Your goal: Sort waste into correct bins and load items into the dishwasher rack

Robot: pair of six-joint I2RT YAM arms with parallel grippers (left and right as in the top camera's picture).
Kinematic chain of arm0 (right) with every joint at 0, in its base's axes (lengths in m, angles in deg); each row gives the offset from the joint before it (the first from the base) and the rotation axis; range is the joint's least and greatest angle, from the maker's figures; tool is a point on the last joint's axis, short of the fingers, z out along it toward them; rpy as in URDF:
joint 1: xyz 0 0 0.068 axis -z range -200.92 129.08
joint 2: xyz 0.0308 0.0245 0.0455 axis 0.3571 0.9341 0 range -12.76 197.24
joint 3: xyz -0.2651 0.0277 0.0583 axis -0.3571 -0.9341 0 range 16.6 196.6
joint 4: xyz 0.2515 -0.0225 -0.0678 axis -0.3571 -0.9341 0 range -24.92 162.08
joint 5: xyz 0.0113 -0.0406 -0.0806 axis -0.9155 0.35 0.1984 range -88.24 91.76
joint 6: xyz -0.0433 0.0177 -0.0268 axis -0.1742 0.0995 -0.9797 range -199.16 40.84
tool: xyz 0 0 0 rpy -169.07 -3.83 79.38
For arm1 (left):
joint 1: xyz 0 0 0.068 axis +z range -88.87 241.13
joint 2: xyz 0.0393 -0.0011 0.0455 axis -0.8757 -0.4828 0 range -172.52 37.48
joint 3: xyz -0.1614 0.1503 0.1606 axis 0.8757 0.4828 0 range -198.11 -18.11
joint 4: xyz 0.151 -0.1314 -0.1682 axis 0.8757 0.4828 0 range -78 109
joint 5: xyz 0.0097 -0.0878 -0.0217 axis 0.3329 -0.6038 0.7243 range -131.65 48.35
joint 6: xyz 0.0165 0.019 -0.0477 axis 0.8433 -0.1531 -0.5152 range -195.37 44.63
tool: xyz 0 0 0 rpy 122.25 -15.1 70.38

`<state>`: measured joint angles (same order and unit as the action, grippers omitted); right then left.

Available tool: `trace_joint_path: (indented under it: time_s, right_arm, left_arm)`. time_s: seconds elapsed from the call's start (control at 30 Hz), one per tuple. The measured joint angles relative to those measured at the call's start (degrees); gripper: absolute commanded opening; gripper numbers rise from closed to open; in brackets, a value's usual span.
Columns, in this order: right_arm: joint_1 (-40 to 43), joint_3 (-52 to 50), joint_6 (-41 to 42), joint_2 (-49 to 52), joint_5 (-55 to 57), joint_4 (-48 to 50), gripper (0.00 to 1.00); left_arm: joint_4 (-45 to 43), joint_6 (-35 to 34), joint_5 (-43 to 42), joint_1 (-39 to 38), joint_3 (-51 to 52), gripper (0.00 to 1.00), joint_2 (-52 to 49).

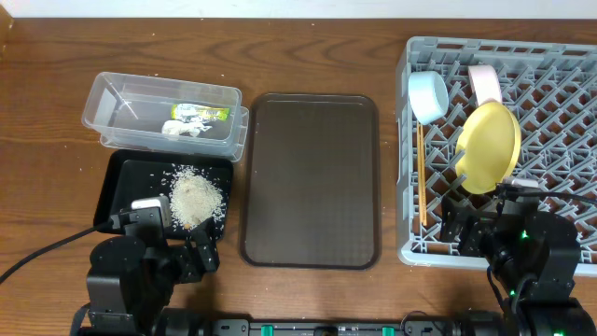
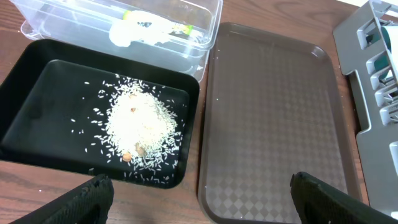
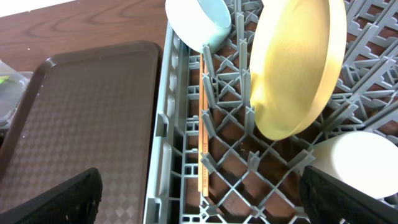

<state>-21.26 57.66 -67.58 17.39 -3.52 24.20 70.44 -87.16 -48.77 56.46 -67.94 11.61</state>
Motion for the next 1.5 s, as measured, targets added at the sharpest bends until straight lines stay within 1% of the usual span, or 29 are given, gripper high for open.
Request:
trace_joint_path:
  time_s: [0.2,0.43,0.63,0.7,0.8,0.9,1.1,1.3,1.37,1.43,1.5]
  right_arm:
    - [0.0,0.0,-0.02,0.0,0.0,-0.72,0.99]
    - [-0.13,-0.09,-0.09,-0.26,3.06,-1.38,1.0]
    - [-1.36,-0.83,-0.17,-5.44,4.26,-1.53,0.99]
    - [-1.86,-1.66,-0.37,-8.26,4.72,-0.11,0.99]
    - [-1.95,-4.13,-0.94,-13.2,5.57,4.07,0.99]
    - [-2.6,-8.81,-1.73,-18.69,6.14,10.29,0.99]
    - [-2.6,-22.12,-2.71,-27.08,6.58,27.32,0.99]
    - [-2.6,-33.38,-3.08,-29.4,7.08,44.35,0.99]
    - [-2.58,-36.28,-3.52,-29.46,7.43,48.06,0.99]
    - [-2.58,-38.53,-4.22,-29.49,7.52,49.64,0.99]
    - [-2.6,-39.78,-4.66,-29.55,7.56,46.51,0.99]
  left_arm:
    - [0.02,0.0,0.0,0.0,0.0,0.94,0.0]
    - [0.0,0.02,0.0,0.0,0.0,0.94,0.0]
    - [0.0,0.02,0.0,0.0,0.0,0.94,0.0]
    - [0.02,0.02,0.0,0.0,0.02,0.95,0.0]
    - [0.02,0.0,0.0,0.0,0.11,0.94,0.0]
    - [0.02,0.02,0.0,0.0,0.28,0.94,0.0]
    - [0.0,0.02,0.0,0.0,0.44,0.94,0.0]
    - [-0.04,0.02,0.0,0.0,0.55,0.94,0.0]
    - [0.0,0.02,0.0,0.0,0.57,0.95,0.0]
    - [-0.02,0.02,0.0,0.0,0.57,0.95,0.0]
    - [0.0,0.0,0.0,0.0,0.57,0.95,0.0]
